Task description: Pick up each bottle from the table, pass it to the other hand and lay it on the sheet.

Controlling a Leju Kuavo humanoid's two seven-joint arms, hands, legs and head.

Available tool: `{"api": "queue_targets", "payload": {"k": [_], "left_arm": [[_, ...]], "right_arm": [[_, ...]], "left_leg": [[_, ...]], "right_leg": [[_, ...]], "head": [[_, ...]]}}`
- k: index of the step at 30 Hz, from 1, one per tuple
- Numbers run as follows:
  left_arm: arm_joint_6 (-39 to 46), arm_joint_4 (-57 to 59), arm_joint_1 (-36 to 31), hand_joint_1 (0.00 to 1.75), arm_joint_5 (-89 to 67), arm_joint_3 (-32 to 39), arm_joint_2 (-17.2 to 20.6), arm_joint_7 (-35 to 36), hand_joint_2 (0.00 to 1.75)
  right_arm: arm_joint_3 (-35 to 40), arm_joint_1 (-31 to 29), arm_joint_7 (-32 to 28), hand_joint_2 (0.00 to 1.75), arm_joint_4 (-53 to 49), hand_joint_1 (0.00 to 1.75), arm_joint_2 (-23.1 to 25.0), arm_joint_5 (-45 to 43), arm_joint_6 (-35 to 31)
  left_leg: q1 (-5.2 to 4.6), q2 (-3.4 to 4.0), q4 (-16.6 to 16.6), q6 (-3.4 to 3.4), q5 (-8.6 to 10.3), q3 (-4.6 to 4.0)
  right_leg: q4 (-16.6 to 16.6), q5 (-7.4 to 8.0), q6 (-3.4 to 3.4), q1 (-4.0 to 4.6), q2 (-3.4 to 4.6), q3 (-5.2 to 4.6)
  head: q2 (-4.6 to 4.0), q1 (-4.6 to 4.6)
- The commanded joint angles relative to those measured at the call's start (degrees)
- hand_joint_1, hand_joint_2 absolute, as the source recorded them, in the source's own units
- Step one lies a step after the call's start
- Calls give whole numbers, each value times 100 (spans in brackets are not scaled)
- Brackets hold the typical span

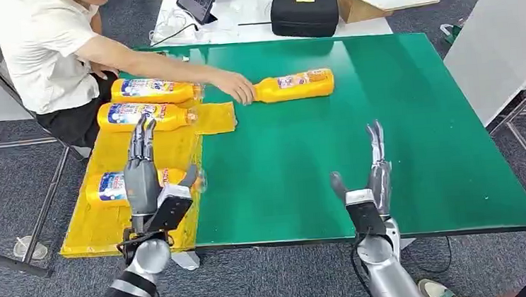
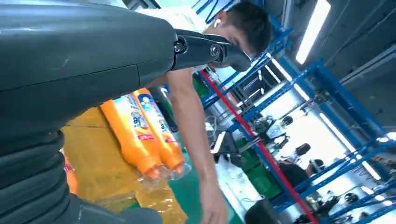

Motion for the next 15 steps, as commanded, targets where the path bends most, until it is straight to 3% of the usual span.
{"api": "queue_targets", "payload": {"k": [1, 3, 4, 7, 8, 10, 12, 15], "left_arm": [[-1594, -456, 313, 0, 1655, 18, -427, 274, 175], [-2358, -257, 272, 0, 2693, 11, -855, 1510, 175], [-2305, -188, 213, 0, 2735, -86, -915, 1559, 175], [-2305, -188, 213, 0, 2735, -86, -915, 1559, 175], [-2543, -50, 176, 0, 3321, 24, -1038, 1832, 175], [-2911, 23, 116, 0, 3880, -404, -988, 2161, 175], [-2797, 37, 156, 0, 3975, -857, -907, 2074, 175], [-2524, 126, 157, 0, 4074, -957, -910, 2093, 175]], "right_arm": [[234, -1348, 601, 175, 2919, 0, -307, 1818, 36], [206, -1412, 1214, 175, 3046, 0, -461, 2455, 87], [170, -1425, 1213, 175, 3070, 0, -475, 2483, 119], [170, -1425, 1213, 175, 3070, 0, -475, 2483, 119], [255, -1495, 1481, 175, 3231, 0, -496, 2747, 27], [460, -1699, 1749, 175, 3525, 0, -535, 3145, 96], [576, -1783, 1803, 175, 3660, 0, -542, 3366, 37], [791, -1862, 2180, 175, 3752, 0, -568, 3736, 83]], "left_leg": [[0, 34, -4, 7, -9, 32], [-5, 40, 2, 15, -14, 44], [-7, -1, 0, 11, 2, 12], [-5, -17, 1, 21, 10, 3], [-6, -9, 1, 23, 7, 4], [-8, 6, 1, 22, -1, 10], [-17, 6, 1, 21, -1, 14], [-17, 2, 0, 21, 3, 6]], "right_leg": [[-12, 4, -6, 4, 26, 26], [-7, -1, -10, 1, 20, 37], [-2, -1, -4, -4, -19, 14], [-5, -2, -2, -4, -18, 13], [-7, -3, -2, -5, -14, 17], [-5, 0, 3, -6, 0, 19], [-3, 0, 1, -13, 1, 19], [-5, 2, 3, -12, -2, 8]], "head": [[0, -2], [0, -4], [2, -2], [0, -2], [0, -2], [2, -2], [0, -4], [0, -4]]}}
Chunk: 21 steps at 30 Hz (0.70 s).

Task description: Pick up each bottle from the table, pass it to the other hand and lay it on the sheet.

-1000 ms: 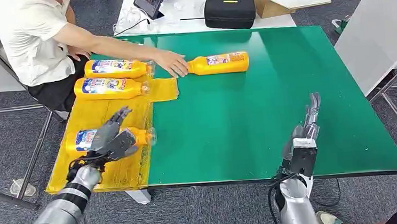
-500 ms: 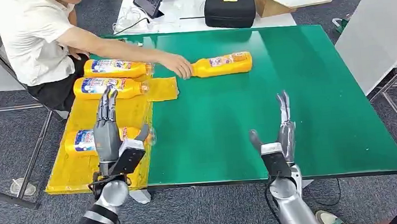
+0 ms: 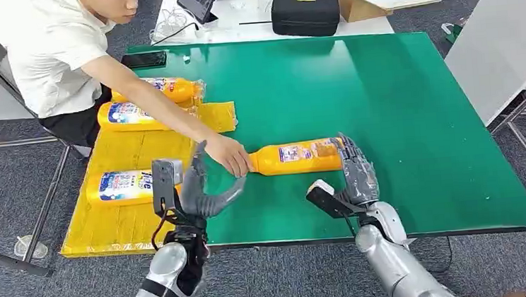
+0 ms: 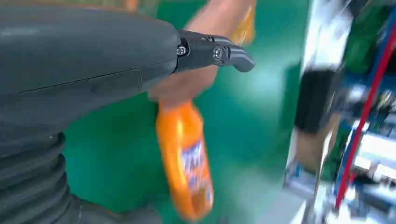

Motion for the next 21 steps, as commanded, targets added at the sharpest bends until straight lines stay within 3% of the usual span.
{"api": "queue_targets", "payload": {"k": [1, 7, 11, 17, 18, 21], "left_arm": [[292, 484, -192, 0, 328, -843, 21, 89, 175], [521, 602, -324, 0, 276, -896, -3, -102, 175], [1155, 403, -388, 0, -300, -1096, 9, -578, 175], [1212, 363, -384, 0, -466, -1218, 16, -609, 175], [1218, 355, -381, 0, -524, -1260, 21, -636, 175], [1146, 363, -343, 0, -584, -1367, 7, -631, 175]], "right_arm": [[665, -641, 599, 175, 1179, 0, -180, 722, 28], [900, -844, 903, 175, 1337, 0, -159, 1075, 281], [1127, -1106, 1188, 175, 1583, 0, -145, 1454, 428], [1235, -1245, 1331, 175, 1759, 0, -143, 1619, 561], [1271, -1281, 1406, 175, 1810, 0, -148, 1683, 580], [1236, -1390, 1546, 175, 2065, 0, -122, 1658, 977]], "left_leg": [[-2, 17, -2, 4, -13, 34], [-1, 13, -2, 3, -4, 16], [-3, 18, 1, 3, -7, 16], [-2, 15, -2, 2, -6, 21], [-3, 31, 0, 5, -20, 53], [-3, 18, -1, 3, -8, 24]], "right_leg": [[-3, -9, -10, 1, 8, 31], [-2, -3, -7, 1, 4, 14], [2, -4, -8, -1, 9, 13], [0, -5, -8, 0, 4, 18], [0, -15, -19, 3, 13, 48], [0, -6, -9, 0, 7, 20]], "head": [[0, 0], [0, 0], [2, 0], [0, 0], [2, 2], [2, 0]]}}
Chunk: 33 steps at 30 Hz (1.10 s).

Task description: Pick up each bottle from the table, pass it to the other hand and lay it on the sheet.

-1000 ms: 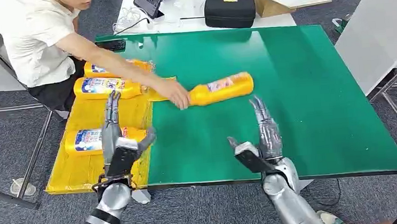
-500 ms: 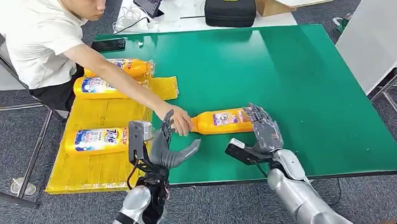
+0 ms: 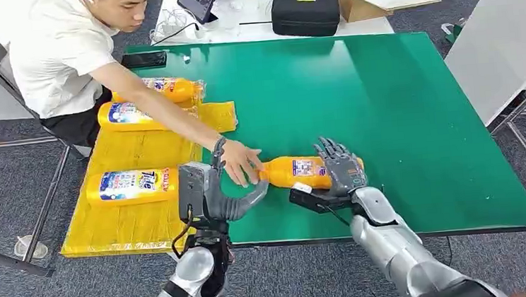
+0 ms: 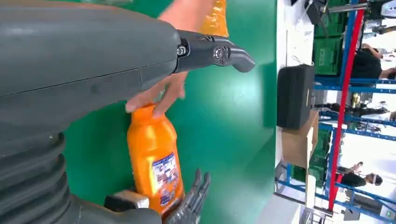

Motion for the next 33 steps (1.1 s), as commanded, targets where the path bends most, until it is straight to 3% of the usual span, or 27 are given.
{"api": "queue_targets", "payload": {"k": [1, 4, 13, 15, 16, 17, 18, 19, 22, 23, 24, 33], "left_arm": [[-45, 218, -189, 0, -196, -447, 109, 4, 175], [-73, 297, -202, 0, -181, -412, 107, 102, 175], [-84, 298, -206, 0, -181, -404, 111, 107, 175], [-78, 303, -213, 0, -209, -386, 104, 166, 175], [-63, 329, -225, 0, -239, -371, 88, 201, 175], [-76, 346, -235, 0, -242, -364, 81, 229, 175], [-105, 368, -243, 0, -251, -346, 67, 274, 175], [-118, 390, -250, 0, -274, -314, 59, 296, 175], [-103, 325, -194, 0, -329, -263, 59, 283, 175], [-110, 256, -147, 0, -361, -256, 69, 273, 175], [-128, 217, -132, 0, -373, -271, 92, 265, 175], [-143, 216, -131, 0, -378, -265, 99, 254, 175]], "right_arm": [[352, -522, 364, 175, 1036, 0, -13, 132, 680], [261, -522, 746, 175, 1186, 0, 20, 40, 1404], [260, -499, 775, 175, 1147, 0, 8, 42, 1424], [208, -535, 1032, 175, 1214, 0, 16, -10, 1885], [172, -533, 1261, 175, 1230, 9, 21, -26, 2131], [176, -528, 1348, 175, 1236, 87, 27, -15, 2229], [164, -517, 1411, 175, 1228, 143, 37, -26, 2405], [144, -487, 1461, 175, 1197, 175, 48, -47, 2518], [-12, -411, 1240, 175, 1033, 175, 53, -254, 2524], [-104, -375, 932, 175, 934, 175, 52, -435, 2562], [-477, -329, 248, 175, 840, 175, 98, -1025, 2914], [-457, -330, 229, 175, 827, 175, 66, -1046, 2951]], "left_leg": [[-2, 15, -1, 3, -12, 30], [0, 10, -4, 3, -7, 29], [1, 5, -6, 9, 2, 47], [1, 7, -6, 11, 3, 49], [1, 8, -8, 12, 2, 55], [0, 5, -6, 12, 5, 48], [0, 6, -10, 13, 4, 58], [2, 6, -7, 12, 5, 59], [3, -5, -12, 12, 8, 82], [4, -5, -12, 14, 10, 83], [3, -7, -9, 13, 8, 82], [4, 15, -13, 8, 0, 106]], "right_leg": [[-1, -9, -12, 2, 6, 27], [-6, -5, -10, 3, 1, 28], [-12, 1, -6, 4, -8, 47], [-12, 3, -4, 4, -6, 49], [-14, 2, -7, 5, -7, 56], [-11, 3, -2, 3, -6, 49], [-14, 1, -6, 3, -8, 59], [-14, 4, -3, 5, -6, 58], [-21, 3, -7, 7, -22, 82], [-24, 5, -10, 9, -23, 82], [-21, 4, -6, 7, -17, 81], [-24, 8, -9, 8, 0, 103]], "head": [[0, 0], [0, 0], [0, 0], [0, 0], [0, 0], [0, 0], [0, 0], [2, 0], [0, 0], [0, 0], [0, -2], [0, 0]]}}
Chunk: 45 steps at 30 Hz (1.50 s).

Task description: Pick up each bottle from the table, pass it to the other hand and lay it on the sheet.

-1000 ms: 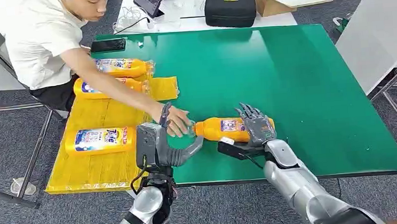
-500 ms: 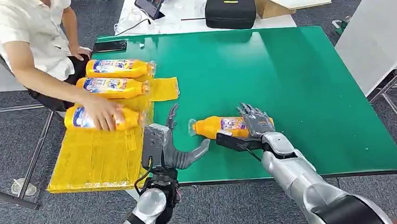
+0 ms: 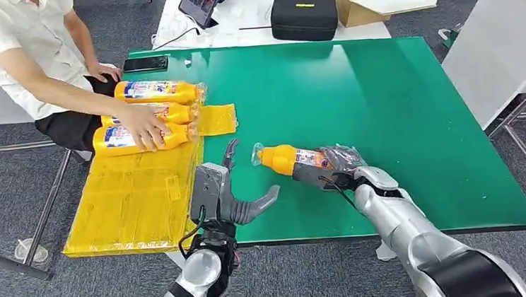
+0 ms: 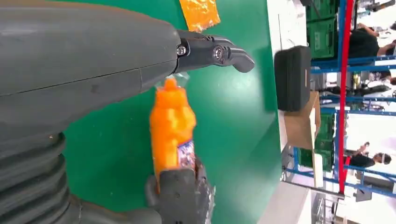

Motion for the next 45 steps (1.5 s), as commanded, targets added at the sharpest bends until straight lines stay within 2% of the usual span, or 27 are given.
{"api": "queue_targets", "payload": {"k": [1, 2, 3, 4, 7, 10, 13, 15, 16, 18, 20, 22, 26, 27, 30, 31, 33, 34, 35, 40, 41, 42, 43, 45], "left_arm": [[-21, 194, -109, 0, -15, -46, 110, -1, 175], [-21, 194, -109, 0, -15, -46, 110, -1, 175], [-24, 210, -118, 0, -17, -43, 105, -9, 175], [-39, 288, -159, 0, 152, 42, 75, -259, 175], [-109, 288, -161, 0, 208, -14, 89, -284, 175], [-127, 260, -144, 0, 222, -51, 77, -299, 175], [-108, 183, -105, 0, 373, -37, 60, -411, 175], [-205, 165, -23, 0, 883, 153, -10, -483, 175], [-281, 217, -7, 0, 1248, 193, -19, -446, 175], [257, 251, 218, 0, 2288, 587, -148, -563, 175], [116, 274, 284, 0, 3168, 388, -22, -259, 175], [-49, 376, 239, 0, 3226, 49, 106, -300, 175], [-52, 429, 225, 0, 3279, -2, 98, -374, 175], [-51, 434, 213, 0, 3291, -9, 100, -379, 175], [-49, 435, 203, 0, 3300, -13, 100, -381, 175], [-49, 435, 203, 0, 3300, -13, 100, -381, 175], [-80, 495, 128, 0, 3109, -276, 130, -459, 175], [-249, 438, 108, 0, 3122, -395, 143, -469, 175], [-316, 326, 86, 0, 3099, -461, 147, -523, 175], [-514, 15, 23, 0, 3146, -524, 211, -472, 175], [-245, 11, -49, 0, 2689, -654, 225, -798, 175], [-270, 21, -67, 0, 2661, -646, 185, -752, 175], [-323, -30, -90, 0, 2600, -691, 186, -760, 175], [-169, -153, -125, 0, 2293, -765, 171, -1025, 175]], "right_arm": [[-247, 366, -23, 175, 226, 175, 51, -58, 176], [-247, 366, -23, 175, 226, 175, 51, -58, 176], [-425, 388, -386, 175, 200, 175, 77, -375, 440], [-789, 581, -1417, 175, -186, 175, 59, -1407, 935], [-714, 674, -1449, 175, -410, 175, -20, -1830, 1360], [-644, 717, -1474, 175, -482, 175, -143, -1870, 1366], [-759, 885, -1890, 175, -712, 175, -96, -2505, 1505], [-978, 1135, -2376, 175, -1214, 175, 105, -3245, 1685], [-974, 1313, -2366, 175, -1594, 175, 151, -3554, 1696], [-962, 1779, -2204, 175, -2585, 175, 289, -4119, 1209], [-740, 2143, -2075, 175, -3383, 175, 336, -4562, 1040], [-540, 2148, -2076, 175, -3543, 175, 414, -4725, 968], [-473, 2085, -2061, 175, -3450, 175, 410, -4783, 921], [-470, 2074, -2069, 175, -3427, 175, 399, -4798, 915], [-473, 2070, -2079, 175, -3412, 175, 386, -4812, 913], [-473, 2070, -2079, 175, -3412, 175, 386, -4812, 913], [-360, 2062, -2236, 175, -3398, 175, 406, -4840, 935], [-231, 1999, -2225, 175, -3324, 175, 432, -4835, 927], [-150, 1938, -2219, 175, -3223, 175, 477, -4833, 918], [330, 1709, -2237, 175, -2729, 175, 552, -4725, 1138], [415, 1668, -2304, 175, -2634, 175, 549, -4674, 1113], [472, 1644, -2327, 175, -2592, 175, 544, -4643, 1094], [578, 1600, -2319, 175, -2527, 175, 523, -4634, 1241], [732, 1523, -2287, 175, -2417, 175, 457, -4604, 1444]], "left_leg": [[5, -6, -13, -1, 1, 12], [5, -6, -13, -1, 1, 12], [4, -6, -14, -1, 1, 14], [4, -10, -11, -1, 3, 13], [22, 14, -10, -4, -5, 18], [16, 20, -8, -15, -12, 20], [19, 19, -8, -15, -11, 20], [18, 23, -11, -14, -11, 21], [19, 35, -8, -16, -15, 22], [17, 44, -12, -16, -18, 21], [16, 47, -12, -16, -22, 20], [16, 48, -7, -17, -20, -5], [15, 40, -5, -15, -14, -55], [12, 53, -4, -11, -31, -28], [14, 36, -6, -15, -13, -68], [13, 36, -6, -13, -19, -56], [14, 34, -5, -15, -14, -73], [12, 44, -5, -11, -28, -40], [12, 38, -6, -15, -14, -72], [14, 54, -2, -16, -20, -68], [14, 59, -2, -15, -24, -56], [13, 65, -2, -14, -31, -42], [16, 44, -3, -15, -16, -73], [17, 46, -1, -14, -18, -69]], "right_leg": [[-14, 0, -13, 8, -7, 17], [-14, 0, -13, 8, -7, 17], [-13, -2, -15, 7, -11, 19], [-11, -3, -11, 7, -17, 18], [-16, 3, -16, 26, 6, 19], [-8, 4, -23, 19, 16, 13], [-11, 5, -24, 22, 16, 11], [-13, 5, -25, 21, 19, 12], [-10, 5, -23, 21, 33, 9], [-11, 4, -25, 21, 41, 8], [-8, 1, -26, 20, 44, 8], [-1, 3, -23, 18, 49, -16], [2, 2, -20, 16, 43, -62], [4, -12, -28, 16, 49, -38], [2, 2, -19, 14, 38, -73], [2, -5, -22, 14, 36, -60], [2, 2, -19, 13, 39, -74], [2, -11, -28, 14, 41, -44], [2, 2, -20, 13, 42, -77], [5, 1, -24, 15, 55, -75], [7, -2, -27, 16, 58, -66], [8, -7, -32, 17, 60, -54], [4, 3, -21, 17, 46, -78], [4, 1, -22, 18, 47, -76]], "head": [[0, 0], [0, 0], [0, 0], [0, 0], [0, 2], [0, 0], [0, -2], [0, 0], [0, 0], [0, 0], [0, -2], [0, -2], [0, -2], [0, -4], [0, -2], [0, -2], [0, -2], [0, -2], [0, -4], [0, -4], [0, -4], [0, -4], [0, -2], [0, -2]]}}
